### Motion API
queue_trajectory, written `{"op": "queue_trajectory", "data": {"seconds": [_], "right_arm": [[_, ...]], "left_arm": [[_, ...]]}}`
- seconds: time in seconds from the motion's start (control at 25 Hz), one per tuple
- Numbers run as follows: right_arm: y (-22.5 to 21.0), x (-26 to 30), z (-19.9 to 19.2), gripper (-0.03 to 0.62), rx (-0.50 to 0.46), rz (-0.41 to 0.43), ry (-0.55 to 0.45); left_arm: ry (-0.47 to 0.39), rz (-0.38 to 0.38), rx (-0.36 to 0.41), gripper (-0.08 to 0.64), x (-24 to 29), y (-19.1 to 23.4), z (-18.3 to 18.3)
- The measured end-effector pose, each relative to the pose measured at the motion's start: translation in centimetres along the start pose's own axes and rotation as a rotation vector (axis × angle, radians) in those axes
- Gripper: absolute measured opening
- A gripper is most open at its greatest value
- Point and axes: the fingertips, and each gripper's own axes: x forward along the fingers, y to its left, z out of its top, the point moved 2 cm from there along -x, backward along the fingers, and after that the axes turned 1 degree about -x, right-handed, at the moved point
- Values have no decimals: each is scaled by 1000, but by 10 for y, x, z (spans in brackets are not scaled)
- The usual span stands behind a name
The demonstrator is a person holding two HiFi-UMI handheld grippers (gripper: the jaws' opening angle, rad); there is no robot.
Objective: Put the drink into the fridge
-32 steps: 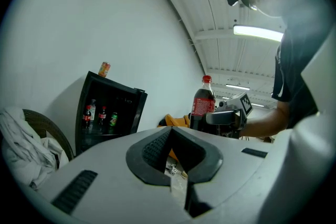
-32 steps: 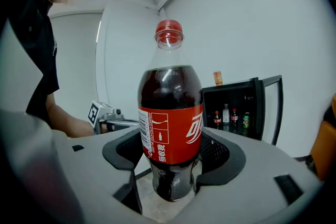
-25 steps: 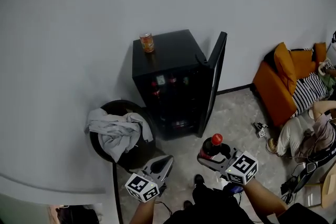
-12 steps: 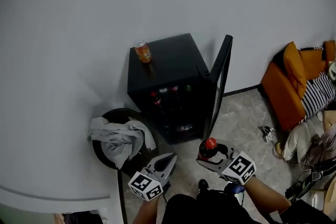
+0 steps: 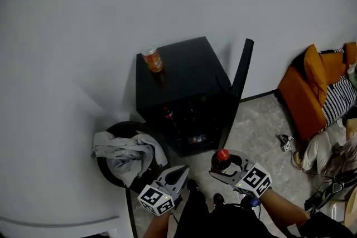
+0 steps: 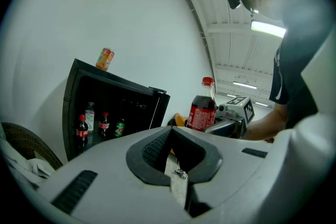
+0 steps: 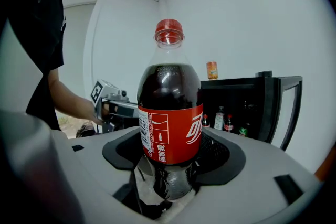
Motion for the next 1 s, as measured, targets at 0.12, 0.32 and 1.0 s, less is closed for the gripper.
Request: {"op": "queue_trajectory", "data": {"seconds": [0.12,0.32,1.0], "right_arm": [[-9,22,5,325,14,-26,3],[-26,64,12,325,43,-96,-2],[-91,151,-5,325,-29,-155,18]], "left_arm": [[40,-36,18,9,5,19,-4],[39,-88,15,9,14,53,5],[64,-76,-4,9,42,120,-11]]}}
